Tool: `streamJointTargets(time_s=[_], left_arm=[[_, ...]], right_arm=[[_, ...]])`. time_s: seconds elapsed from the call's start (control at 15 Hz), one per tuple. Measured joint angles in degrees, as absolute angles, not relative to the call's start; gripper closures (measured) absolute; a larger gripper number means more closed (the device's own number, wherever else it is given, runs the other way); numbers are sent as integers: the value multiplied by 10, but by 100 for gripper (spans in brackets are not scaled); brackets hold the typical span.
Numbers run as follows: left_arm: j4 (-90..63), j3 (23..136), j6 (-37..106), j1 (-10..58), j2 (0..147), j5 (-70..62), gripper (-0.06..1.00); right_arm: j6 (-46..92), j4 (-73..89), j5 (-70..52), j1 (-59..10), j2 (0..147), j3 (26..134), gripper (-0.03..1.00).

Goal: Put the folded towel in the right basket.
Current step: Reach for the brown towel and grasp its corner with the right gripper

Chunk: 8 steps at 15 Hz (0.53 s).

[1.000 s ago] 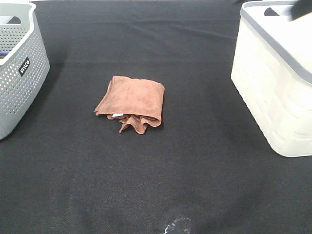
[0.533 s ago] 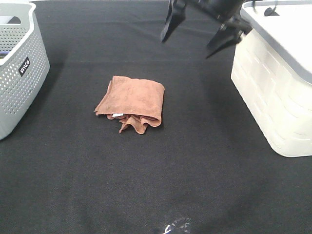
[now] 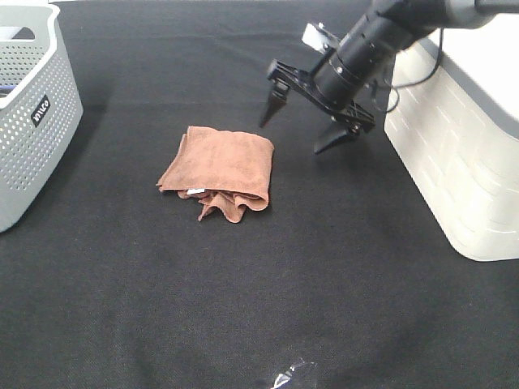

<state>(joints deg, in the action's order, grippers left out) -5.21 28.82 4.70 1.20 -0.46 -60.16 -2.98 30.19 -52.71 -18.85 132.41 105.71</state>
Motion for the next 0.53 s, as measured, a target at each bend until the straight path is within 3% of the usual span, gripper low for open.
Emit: streamJointTargets(time_s=[0.53], left_arm=[[-51, 288, 47, 12, -5, -602, -4]], right_arm=[[17, 379, -516, -167, 1399, 1067, 6]])
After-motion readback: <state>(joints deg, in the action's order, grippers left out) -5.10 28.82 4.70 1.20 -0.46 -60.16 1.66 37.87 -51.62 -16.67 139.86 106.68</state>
